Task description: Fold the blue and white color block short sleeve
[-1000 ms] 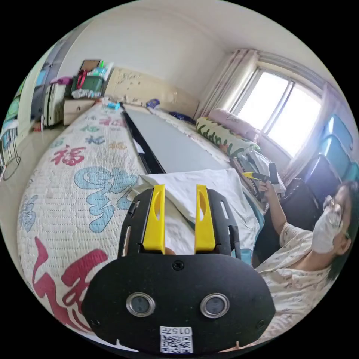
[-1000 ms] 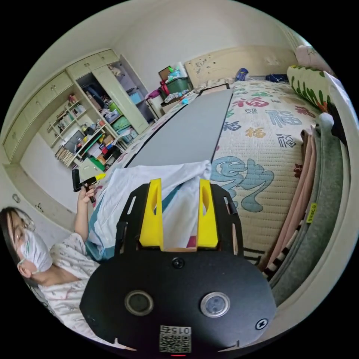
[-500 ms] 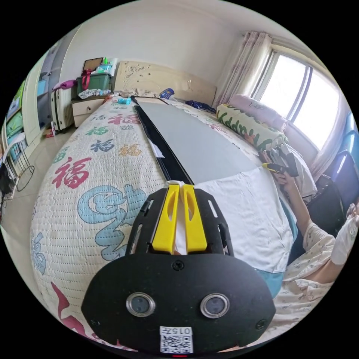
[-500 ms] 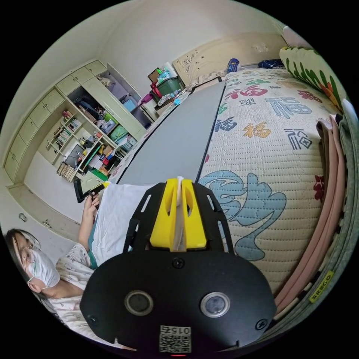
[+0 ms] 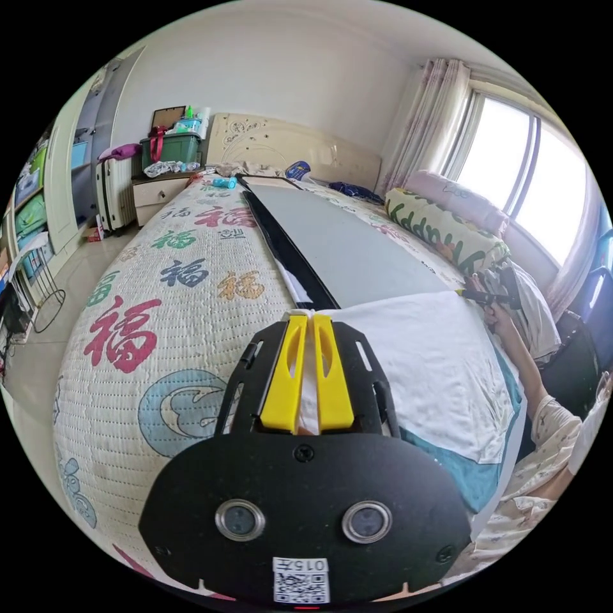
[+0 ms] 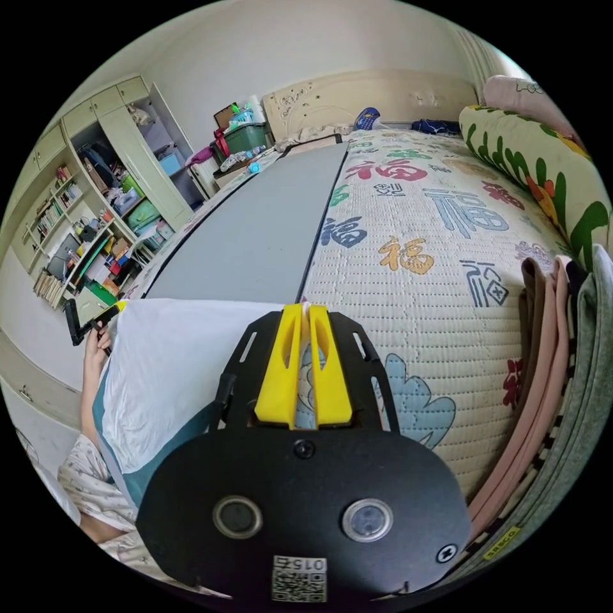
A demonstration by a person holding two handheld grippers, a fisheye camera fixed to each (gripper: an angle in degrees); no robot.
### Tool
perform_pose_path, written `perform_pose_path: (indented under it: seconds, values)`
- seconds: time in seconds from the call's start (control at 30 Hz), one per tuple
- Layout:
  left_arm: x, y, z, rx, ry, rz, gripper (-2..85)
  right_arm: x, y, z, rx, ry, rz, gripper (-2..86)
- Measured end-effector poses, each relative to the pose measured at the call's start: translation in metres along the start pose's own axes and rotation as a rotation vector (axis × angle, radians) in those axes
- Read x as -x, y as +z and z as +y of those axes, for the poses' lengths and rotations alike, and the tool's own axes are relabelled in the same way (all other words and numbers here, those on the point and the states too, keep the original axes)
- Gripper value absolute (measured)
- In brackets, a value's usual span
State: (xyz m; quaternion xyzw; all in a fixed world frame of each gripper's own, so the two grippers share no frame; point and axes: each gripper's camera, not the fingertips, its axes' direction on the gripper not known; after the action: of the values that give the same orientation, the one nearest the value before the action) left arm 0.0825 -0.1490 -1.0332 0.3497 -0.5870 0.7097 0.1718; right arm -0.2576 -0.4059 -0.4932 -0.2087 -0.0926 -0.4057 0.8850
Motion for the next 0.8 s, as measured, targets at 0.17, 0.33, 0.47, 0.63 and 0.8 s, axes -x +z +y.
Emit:
perform_pose_path:
  seconds: [0.17, 0.33, 0.47, 0.63, 0.8]
  values:
    - [0.004, 0.019, 0.012, -0.007, 0.026, 0.008, 2.1, -0.029, -0.020, 0.003, -0.113, 0.045, -0.091, 3.2]
    - [0.027, 0.028, 0.024, -0.008, -0.007, 0.124, 7.2, -0.060, -0.020, 0.001, -0.070, 0.057, -0.247, 8.5]
    - [0.058, 0.055, 0.026, 0.074, -0.048, 0.316, 9.6, -0.049, -0.012, -0.004, -0.043, -0.026, -0.194, 10.2]
    - [0.056, 0.076, 0.006, 0.112, -0.025, 0.333, 8.2, -0.070, -0.001, -0.005, -0.059, -0.009, -0.205, 5.9]
    - [0.045, 0.066, -0.022, 0.070, 0.029, 0.311, 0.9, -0.096, 0.012, -0.003, -0.092, -0.003, -0.255, 1.5]
